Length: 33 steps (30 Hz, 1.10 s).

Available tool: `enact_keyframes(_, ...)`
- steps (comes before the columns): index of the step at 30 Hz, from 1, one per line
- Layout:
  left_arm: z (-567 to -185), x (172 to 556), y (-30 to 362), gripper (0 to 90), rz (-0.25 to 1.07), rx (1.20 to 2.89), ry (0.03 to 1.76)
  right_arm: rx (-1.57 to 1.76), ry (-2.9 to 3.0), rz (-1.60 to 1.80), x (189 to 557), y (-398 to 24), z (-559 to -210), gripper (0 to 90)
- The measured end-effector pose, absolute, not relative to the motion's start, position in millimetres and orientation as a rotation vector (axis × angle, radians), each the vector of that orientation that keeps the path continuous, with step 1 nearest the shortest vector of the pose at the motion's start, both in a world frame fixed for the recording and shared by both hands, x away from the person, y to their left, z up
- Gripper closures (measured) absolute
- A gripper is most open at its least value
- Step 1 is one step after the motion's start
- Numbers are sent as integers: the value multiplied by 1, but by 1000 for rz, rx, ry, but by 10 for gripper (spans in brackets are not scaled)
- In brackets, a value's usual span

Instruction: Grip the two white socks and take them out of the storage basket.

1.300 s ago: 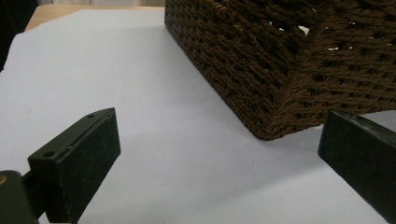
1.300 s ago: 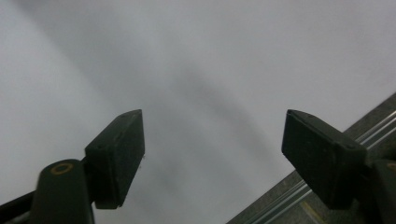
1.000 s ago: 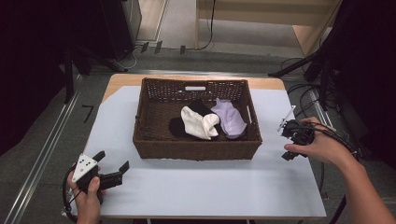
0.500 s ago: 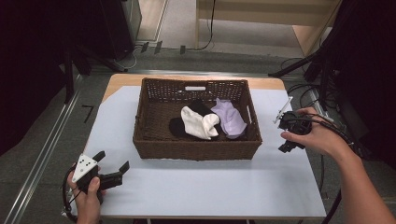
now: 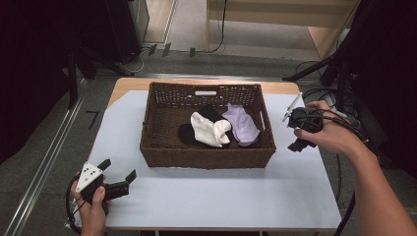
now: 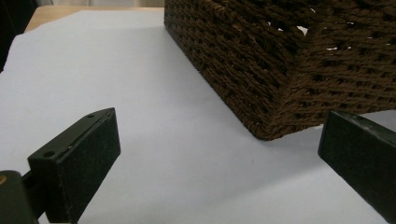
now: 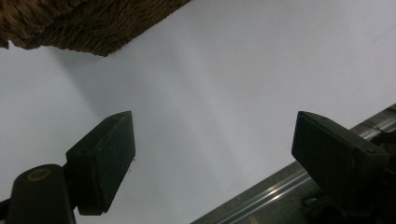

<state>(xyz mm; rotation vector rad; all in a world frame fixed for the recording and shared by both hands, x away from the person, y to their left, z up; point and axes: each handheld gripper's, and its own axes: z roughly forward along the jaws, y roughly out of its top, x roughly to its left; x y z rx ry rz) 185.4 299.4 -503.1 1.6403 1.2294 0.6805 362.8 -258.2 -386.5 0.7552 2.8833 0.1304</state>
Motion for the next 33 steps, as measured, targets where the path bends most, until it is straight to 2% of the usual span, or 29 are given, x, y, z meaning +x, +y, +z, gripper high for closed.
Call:
enact_keyframes(7,-503,185,299,0,681,1639,1228,687,2930,145,366,-252,-376,106)
enact_keyframes(13,-503,185,299,0,682,1640,1226,658,2940,167,366,-244,-369,32)
enact_keyframes(33,-503,185,299,0,682,1642,1224,551,2971,219,370,-210,-357,0)
